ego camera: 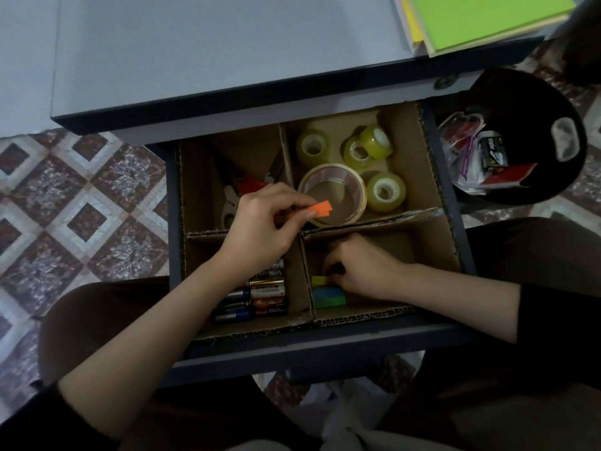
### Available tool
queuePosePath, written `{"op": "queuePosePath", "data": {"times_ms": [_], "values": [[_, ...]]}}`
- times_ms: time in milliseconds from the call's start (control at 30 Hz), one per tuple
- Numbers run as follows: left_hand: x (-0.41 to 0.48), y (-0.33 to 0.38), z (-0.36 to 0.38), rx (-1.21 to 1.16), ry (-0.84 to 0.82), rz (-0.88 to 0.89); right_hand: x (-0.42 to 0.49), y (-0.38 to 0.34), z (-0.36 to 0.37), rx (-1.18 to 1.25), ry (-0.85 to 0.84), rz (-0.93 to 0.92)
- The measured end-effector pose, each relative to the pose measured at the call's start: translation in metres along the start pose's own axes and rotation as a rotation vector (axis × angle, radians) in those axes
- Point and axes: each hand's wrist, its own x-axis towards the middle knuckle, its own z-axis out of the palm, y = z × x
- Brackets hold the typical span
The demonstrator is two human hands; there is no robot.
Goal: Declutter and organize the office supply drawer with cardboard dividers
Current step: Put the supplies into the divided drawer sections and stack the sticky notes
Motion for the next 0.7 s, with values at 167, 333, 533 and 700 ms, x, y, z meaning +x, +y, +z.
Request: {"op": "queuePosePath", "data": {"times_ms": [167,333,533,700], "values": [[0.0,0.0,0.0,-0.005,0.017,0.001,0.001,-0.002,0.001,-0.045,-0.024,-0.016],[0.0,0.001,0.001,-0.001,0.027,0.004,0.0,-0.002,0.0,-0.027,-0.043,-0.033],[-0.001,0.001,0.002,-0.012,0.032,-0.01,-0.005,-0.001,-0.005,0.015,-0.003,0.007],[-0.001,0.001,0.002,-0.006,0.032,-0.003,-0.019,0.01,-0.011,0.155,0.066,0.219]]}}
